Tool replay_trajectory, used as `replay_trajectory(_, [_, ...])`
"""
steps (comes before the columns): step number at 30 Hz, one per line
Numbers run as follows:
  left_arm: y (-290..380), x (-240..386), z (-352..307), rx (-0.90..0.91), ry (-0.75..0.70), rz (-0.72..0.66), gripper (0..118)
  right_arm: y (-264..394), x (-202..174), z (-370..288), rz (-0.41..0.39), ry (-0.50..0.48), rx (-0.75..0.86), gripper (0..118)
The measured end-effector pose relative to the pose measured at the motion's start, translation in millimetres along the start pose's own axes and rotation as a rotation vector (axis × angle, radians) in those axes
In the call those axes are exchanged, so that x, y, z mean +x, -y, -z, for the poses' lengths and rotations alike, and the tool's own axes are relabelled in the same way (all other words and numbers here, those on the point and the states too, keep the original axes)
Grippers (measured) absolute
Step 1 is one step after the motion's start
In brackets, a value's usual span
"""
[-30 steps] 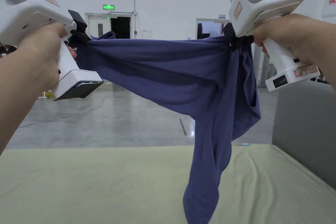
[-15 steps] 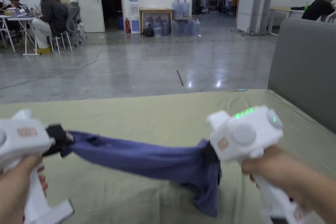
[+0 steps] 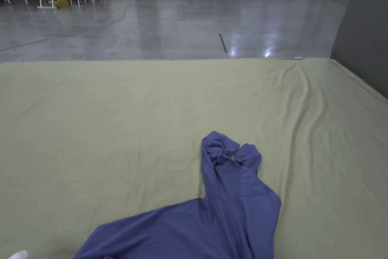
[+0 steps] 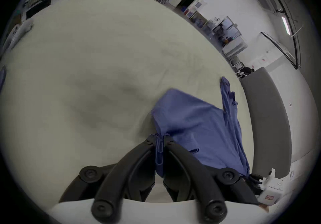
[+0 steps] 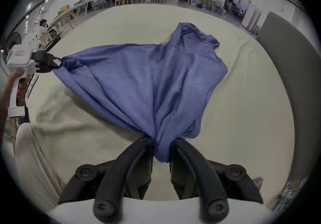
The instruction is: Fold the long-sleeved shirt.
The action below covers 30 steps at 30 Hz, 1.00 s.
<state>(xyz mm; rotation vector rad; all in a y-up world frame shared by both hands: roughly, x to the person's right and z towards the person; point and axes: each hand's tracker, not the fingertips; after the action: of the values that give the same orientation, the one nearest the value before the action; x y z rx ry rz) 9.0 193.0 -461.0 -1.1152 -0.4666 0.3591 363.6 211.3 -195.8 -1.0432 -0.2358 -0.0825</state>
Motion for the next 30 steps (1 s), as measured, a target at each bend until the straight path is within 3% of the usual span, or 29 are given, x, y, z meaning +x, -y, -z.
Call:
replay_trajectory(10, [41.5, -47.0, -13.0, -0.070, -0.041, -0.089, 3, 48.5, -34.0, -4.9, 0.026, 0.012, -0.108, 20])
replay_trajectory(11, [40.9, -48.4, -9.3, -0.074, -0.032, -0.101, 8, 47.7, -31.5, 3.8, 0.039, 0.001, -0.110, 22])
replay_trajectory(12, [39.1, -47.9, -8.3, -0.072, -0.033, -0.109, 30, 46.7, -29.4, 9.7, 0.051, -0.021, -0.107, 47])
replay_trajectory(13, [33.3, -44.2, -10.1, -0.070, -0.043, -0.110, 92, 41.9, -25.9, 11.8, 0.063, -0.022, -0.102, 104])
replay_trajectory(14, [29.2, -42.0, -11.7, -0.071, -0.049, -0.109, 118, 34.9, -20.3, 7.6, 0.112, -0.034, -0.099, 118])
replay_trajectory(15, [25.5, -38.3, -17.1, -0.059, -0.016, -0.112, 118, 29.7, -15.2, 0.9, 0.129, -0.053, -0.104, 118])
replay_trajectory(17, [22.3, -25.6, -48.6, 0.027, 0.086, -0.092, 118, 17.8, -1.4, -42.1, 0.143, -0.050, 0.076, 117])
replay_trajectory(20, [34.7, 2.6, -79.2, 0.103, 0.053, -0.013, 118, 19.4, -0.1, -78.5, 0.107, 0.011, 0.173, 118])
replay_trajectory(23, [60.9, 33.1, -92.9, 0.013, 0.008, 0.044, 118, 31.8, -7.4, -87.2, 0.119, 0.045, 0.162, 118])
replay_trajectory(24, [70.9, 39.6, -92.3, -0.015, -0.017, 0.060, 118, 36.5, -10.1, -78.8, 0.120, 0.058, 0.122, 109])
replay_trajectory(25, [73.9, 24.3, -75.7, -0.034, -0.058, 0.083, 116, 43.1, -15.9, -72.9, 0.121, 0.065, 0.080, 62])
replay_trajectory(26, [85.5, 29.9, -73.9, -0.059, -0.088, 0.109, 91, 50.5, -20.6, -65.8, 0.129, 0.062, 0.049, 3])
replay_trajectory(27, [93.2, 35.2, -72.0, -0.075, -0.097, 0.124, 33, 56.1, -23.0, -60.8, 0.147, 0.056, 0.010, 2])
replay_trajectory(28, [101.8, 39.8, -67.5, -0.098, -0.113, 0.135, 0, 61.8, -26.5, -54.2, 0.193, 0.008, 0.002, 2])
replay_trajectory(30, [100.2, 21.0, -54.2, -0.137, -0.067, 0.108, 0, 67.7, -29.4, -49.2, 0.258, -0.068, -0.024, 2])
